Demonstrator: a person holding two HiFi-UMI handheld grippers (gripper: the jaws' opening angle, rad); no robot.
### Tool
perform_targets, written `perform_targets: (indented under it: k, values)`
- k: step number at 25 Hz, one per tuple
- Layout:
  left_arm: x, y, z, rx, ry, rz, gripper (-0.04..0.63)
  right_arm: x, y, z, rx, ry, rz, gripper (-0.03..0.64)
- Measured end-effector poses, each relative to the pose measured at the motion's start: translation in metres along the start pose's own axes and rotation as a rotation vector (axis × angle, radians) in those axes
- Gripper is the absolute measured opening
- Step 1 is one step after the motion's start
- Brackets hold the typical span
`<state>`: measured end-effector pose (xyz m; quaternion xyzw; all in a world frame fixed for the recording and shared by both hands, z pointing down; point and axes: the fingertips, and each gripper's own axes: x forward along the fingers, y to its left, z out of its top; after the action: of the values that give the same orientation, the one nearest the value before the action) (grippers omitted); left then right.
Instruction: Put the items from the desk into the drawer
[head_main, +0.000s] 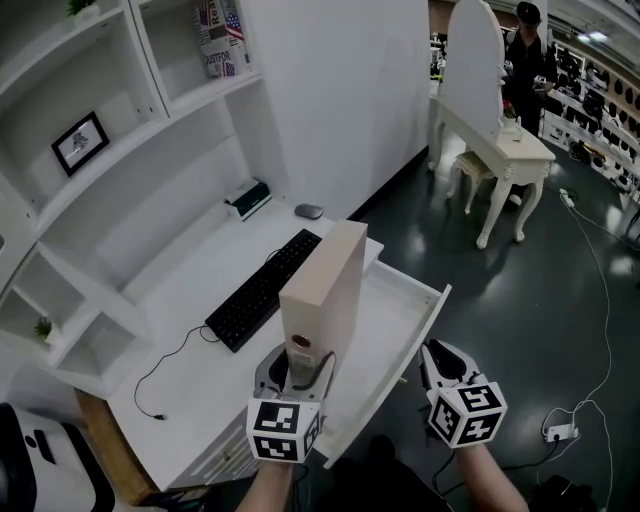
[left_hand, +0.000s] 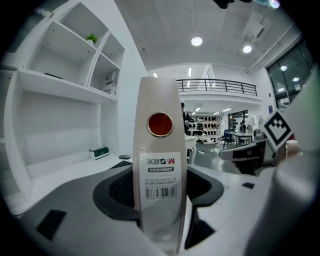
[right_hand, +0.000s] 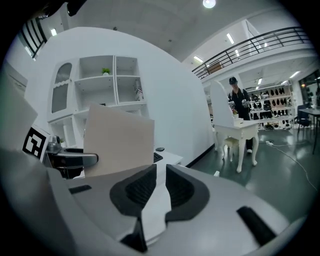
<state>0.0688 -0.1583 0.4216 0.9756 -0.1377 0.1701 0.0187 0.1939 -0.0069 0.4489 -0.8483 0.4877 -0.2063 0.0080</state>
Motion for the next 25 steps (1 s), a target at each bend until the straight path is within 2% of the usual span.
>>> perform_targets:
  k: [10,18,23,25]
  values:
    - [0.027,-0.015,-0.026,0.063,0.141,-0.048,0.275,-0.002,-0.017,-0.008,0.044,0.005,-0.03,0.055]
    - [0.035,-0.016,-0.036,0.201,0.234,-0.004,0.275,-0.002,-0.024,-0.008,0.059,0.005,-0.037,0.055]
    - [0.036,-0.018,-0.041,0.324,0.286,0.039,0.275,-0.001,-0.026,-0.009,0.057,0.008,-0.032,0.055]
    - [0.035,-0.02,-0.046,0.342,0.303,0.044,0.275,-0.002,-0.027,-0.01,0.053,0.013,-0.028,0.055]
